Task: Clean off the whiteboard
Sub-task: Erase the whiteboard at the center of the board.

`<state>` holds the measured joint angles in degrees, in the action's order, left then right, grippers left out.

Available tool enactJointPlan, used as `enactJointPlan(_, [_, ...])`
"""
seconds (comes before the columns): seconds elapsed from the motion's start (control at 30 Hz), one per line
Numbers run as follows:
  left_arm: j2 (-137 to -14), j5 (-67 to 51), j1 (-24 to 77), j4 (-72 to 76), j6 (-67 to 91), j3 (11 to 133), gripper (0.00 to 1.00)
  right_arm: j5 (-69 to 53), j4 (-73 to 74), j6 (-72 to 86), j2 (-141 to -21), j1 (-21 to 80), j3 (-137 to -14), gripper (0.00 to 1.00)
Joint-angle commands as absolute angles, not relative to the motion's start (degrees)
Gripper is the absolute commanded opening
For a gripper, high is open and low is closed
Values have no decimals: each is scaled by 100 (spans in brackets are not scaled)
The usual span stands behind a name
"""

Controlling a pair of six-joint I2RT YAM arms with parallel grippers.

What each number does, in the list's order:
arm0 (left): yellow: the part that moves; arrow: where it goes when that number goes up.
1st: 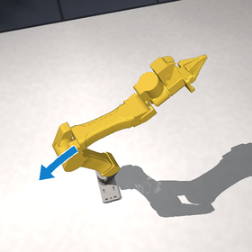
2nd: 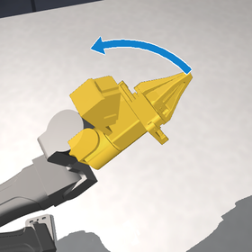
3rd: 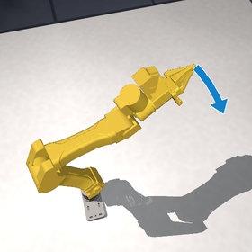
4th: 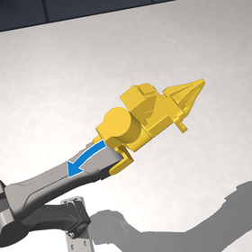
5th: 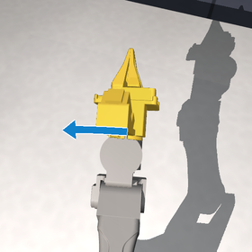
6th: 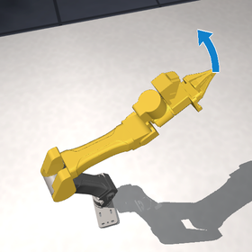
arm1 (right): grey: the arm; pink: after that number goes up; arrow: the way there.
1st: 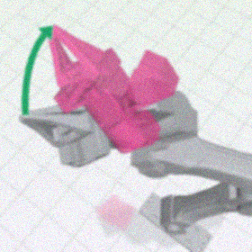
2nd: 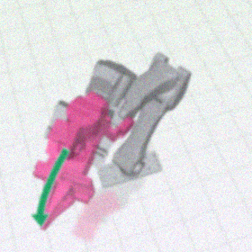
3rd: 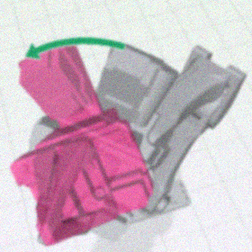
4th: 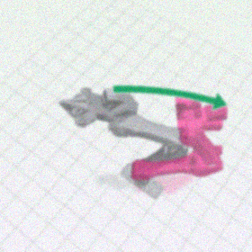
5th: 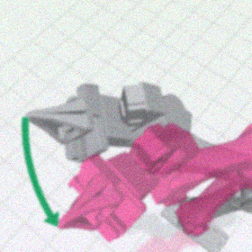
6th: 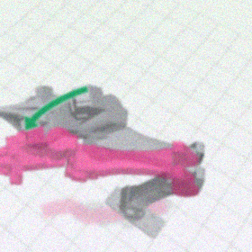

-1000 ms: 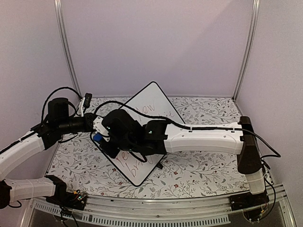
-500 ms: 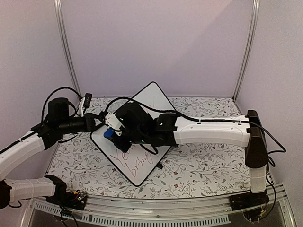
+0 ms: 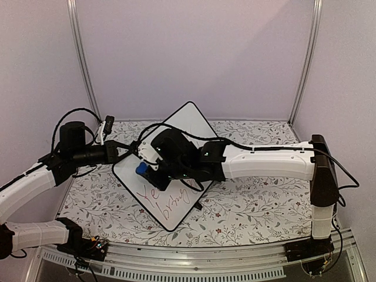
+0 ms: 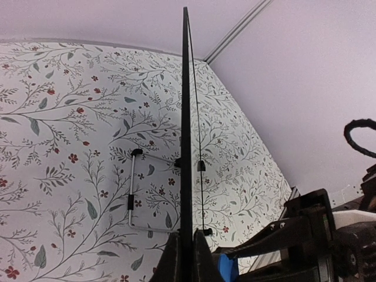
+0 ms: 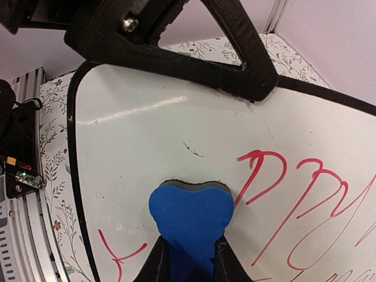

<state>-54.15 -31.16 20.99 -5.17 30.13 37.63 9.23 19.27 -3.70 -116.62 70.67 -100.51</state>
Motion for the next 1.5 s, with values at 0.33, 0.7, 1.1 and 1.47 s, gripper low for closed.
enactJointPlan(0.33, [-5361, -3479, 2206, -95, 2926, 3799, 0, 569, 2095, -196, -11272, 6972, -9265, 3])
enactJointPlan(0.7, [-5380, -3483, 2199, -94, 2919, 3801, 0, 835, 1933, -70, -11500, 6953, -9816, 3])
enactJointPlan(1.1, [-5376, -3533, 2200, -97, 2918, 3799, 0, 866, 2098, -227, -12005, 6893, -10783, 3])
enactJointPlan(1.47, [-5353, -3532, 2200, -94, 2909, 3797, 0, 819, 2229, -224, -12219, 6794, -11021, 3])
